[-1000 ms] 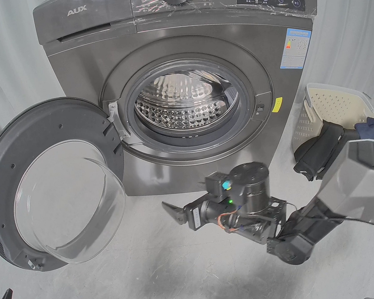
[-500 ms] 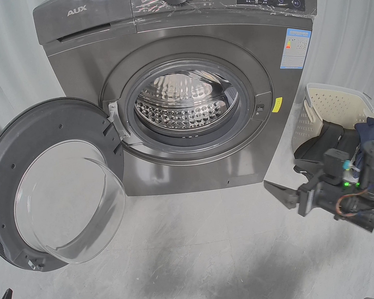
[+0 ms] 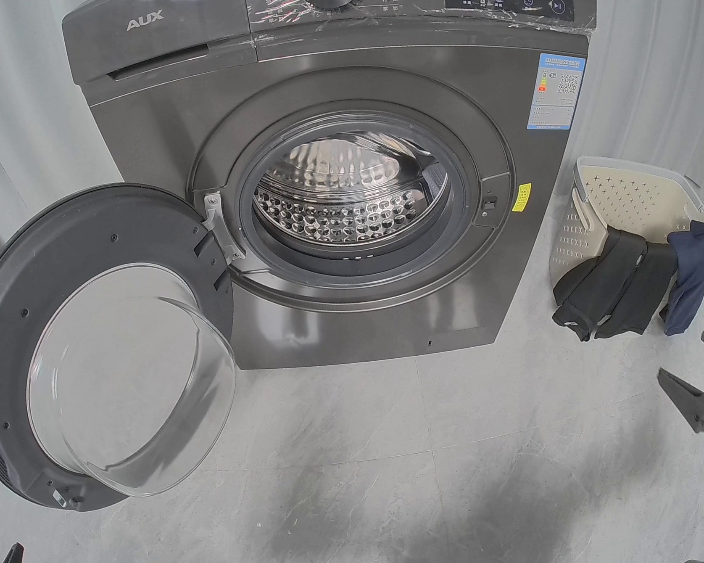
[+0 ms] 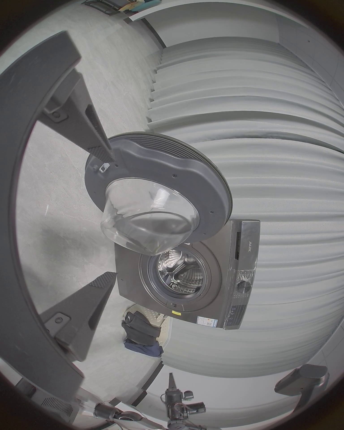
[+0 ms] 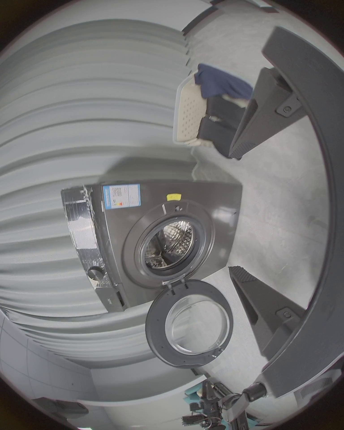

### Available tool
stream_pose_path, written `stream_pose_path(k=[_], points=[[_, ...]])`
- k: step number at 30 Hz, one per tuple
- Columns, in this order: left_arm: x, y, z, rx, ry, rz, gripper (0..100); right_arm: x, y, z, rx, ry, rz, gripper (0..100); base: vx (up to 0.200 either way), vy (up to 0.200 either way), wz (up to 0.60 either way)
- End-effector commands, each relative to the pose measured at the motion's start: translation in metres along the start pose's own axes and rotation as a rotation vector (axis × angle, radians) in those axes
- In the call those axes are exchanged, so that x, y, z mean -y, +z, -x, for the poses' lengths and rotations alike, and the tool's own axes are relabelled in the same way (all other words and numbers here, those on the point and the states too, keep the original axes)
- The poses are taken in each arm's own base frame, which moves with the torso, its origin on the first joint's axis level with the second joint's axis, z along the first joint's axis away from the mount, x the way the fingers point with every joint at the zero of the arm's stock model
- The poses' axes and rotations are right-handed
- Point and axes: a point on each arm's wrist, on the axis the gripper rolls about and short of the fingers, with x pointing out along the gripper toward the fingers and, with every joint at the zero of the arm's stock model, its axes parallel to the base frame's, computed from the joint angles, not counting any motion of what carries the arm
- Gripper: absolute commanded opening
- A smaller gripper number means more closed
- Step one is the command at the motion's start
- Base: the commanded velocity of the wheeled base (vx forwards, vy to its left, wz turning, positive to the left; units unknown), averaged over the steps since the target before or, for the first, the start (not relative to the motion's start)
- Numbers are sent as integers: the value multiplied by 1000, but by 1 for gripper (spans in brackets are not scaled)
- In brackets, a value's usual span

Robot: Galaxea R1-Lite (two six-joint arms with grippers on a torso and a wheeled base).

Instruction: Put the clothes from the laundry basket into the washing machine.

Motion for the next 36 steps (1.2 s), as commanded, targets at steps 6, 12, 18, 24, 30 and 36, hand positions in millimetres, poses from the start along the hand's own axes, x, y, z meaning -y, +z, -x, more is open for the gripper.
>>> stream_pose_path(k=[6,12,18,24,30,36], points=[[0,-5,0,-2,2,1,100,9,-43,89,19,-128,3,100,0,0,0],[0,-5,0,-2,1,1,100,8,-55,103,47,-170,-26,100,67,0,0],[0,-5,0,-2,1,1,100,7,-68,110,17,-180,-33,100,200,0,0],[0,-5,0,-2,1,1,100,7,-68,110,15,-183,-30,100,33,0,0],[0,-5,0,-2,1,1,100,9,-68,110,14,-272,-32,100,0,0,0],[0,-5,0,-2,-1,1,100,9,-68,110,18,-348,-48,100,0,0,0]])
